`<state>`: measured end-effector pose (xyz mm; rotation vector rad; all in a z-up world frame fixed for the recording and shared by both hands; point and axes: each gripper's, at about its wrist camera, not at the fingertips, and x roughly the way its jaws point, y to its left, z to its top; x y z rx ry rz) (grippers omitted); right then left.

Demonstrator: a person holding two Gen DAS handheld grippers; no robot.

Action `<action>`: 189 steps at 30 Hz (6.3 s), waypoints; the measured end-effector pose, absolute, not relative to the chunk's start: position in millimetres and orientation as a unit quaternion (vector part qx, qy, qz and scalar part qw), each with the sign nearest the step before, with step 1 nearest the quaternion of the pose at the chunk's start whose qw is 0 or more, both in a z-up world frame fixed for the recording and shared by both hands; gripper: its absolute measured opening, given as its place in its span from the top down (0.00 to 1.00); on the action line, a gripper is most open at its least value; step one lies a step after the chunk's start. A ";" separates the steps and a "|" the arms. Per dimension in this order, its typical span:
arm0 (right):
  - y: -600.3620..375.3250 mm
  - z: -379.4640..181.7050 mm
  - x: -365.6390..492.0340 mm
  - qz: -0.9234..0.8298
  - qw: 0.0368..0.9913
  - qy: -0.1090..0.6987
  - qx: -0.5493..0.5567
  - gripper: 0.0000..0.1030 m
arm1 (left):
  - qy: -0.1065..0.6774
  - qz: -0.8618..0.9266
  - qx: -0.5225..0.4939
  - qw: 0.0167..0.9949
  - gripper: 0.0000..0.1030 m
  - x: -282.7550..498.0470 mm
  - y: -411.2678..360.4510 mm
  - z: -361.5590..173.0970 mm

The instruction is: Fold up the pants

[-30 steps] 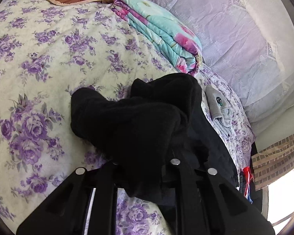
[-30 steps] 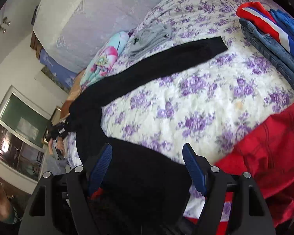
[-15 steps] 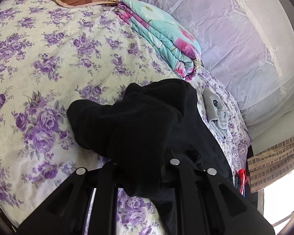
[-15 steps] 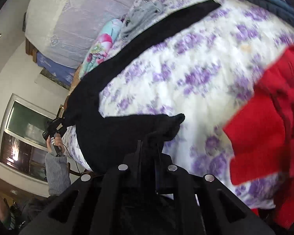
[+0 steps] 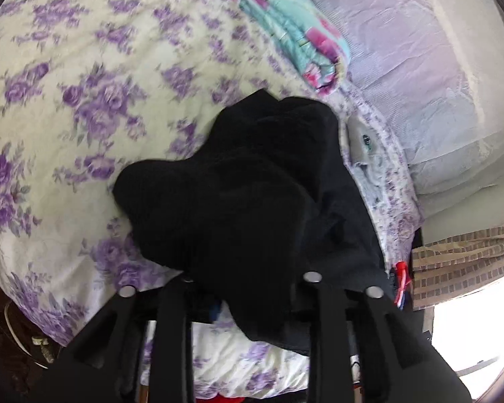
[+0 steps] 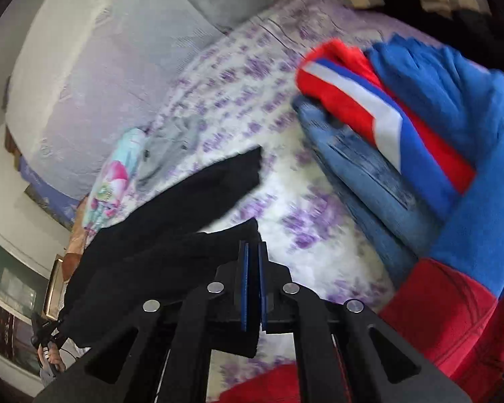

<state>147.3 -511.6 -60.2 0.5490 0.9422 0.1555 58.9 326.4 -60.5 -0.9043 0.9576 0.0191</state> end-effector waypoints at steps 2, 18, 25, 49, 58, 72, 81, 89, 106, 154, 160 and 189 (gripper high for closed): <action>-515.1 -74.8 143.9 0.053 0.842 0.468 0.263 0.91 | 0.455 0.049 -0.414 0.787 0.32 56.6 331.9 -71.6; -414.9 -32.1 163.7 0.162 0.871 0.404 0.226 0.35 | 0.424 0.110 -0.261 0.860 0.18 31.9 338.8 -17.0; -364.7 -43.1 188.7 0.195 0.852 0.439 0.207 0.35 | 0.385 0.128 -0.309 0.860 0.22 63.5 387.8 -10.6; -342.9 -81.0 204.4 0.212 0.822 0.469 0.243 0.28 | 0.473 -0.004 -0.214 0.855 0.52 217.4 305.4 -39.4; -341.4 -81.9 206.3 0.213 0.824 0.466 0.242 0.28 | 0.517 0.016 -0.246 0.820 0.49 261.6 320.3 -74.1; -339.6 -82.0 206.2 0.208 0.826 0.466 0.240 0.28 | 0.388 0.084 -0.229 0.889 0.95 234.8 328.4 -1.3; -341.0 -82.1 205.6 0.210 0.828 0.458 0.245 0.28 | 0.418 0.183 -0.139 0.879 0.35 267.4 354.2 20.9; -345.1 -84.1 203.2 0.222 0.826 0.454 0.250 0.28 | 0.439 0.165 -0.249 0.847 0.28 183.8 390.7 -3.4; -345.0 -82.1 189.9 0.234 0.835 0.432 0.248 0.24 | 0.462 0.093 -0.367 0.802 0.66 90.8 345.1 -73.4; -428.8 -91.3 266.8 0.108 0.773 0.448 0.435 0.30 | 0.399 -0.100 -0.193 0.891 0.49 156.0 181.8 -13.9; -435.0 -101.0 300.6 0.110 0.784 0.431 0.432 0.77 | 0.441 -0.120 -0.181 0.871 0.49 199.2 137.5 -37.7; -490.5 69.2 146.6 0.063 0.886 0.379 0.258 0.13 | 0.428 -0.144 -0.164 0.877 0.21 196.0 64.8 -6.5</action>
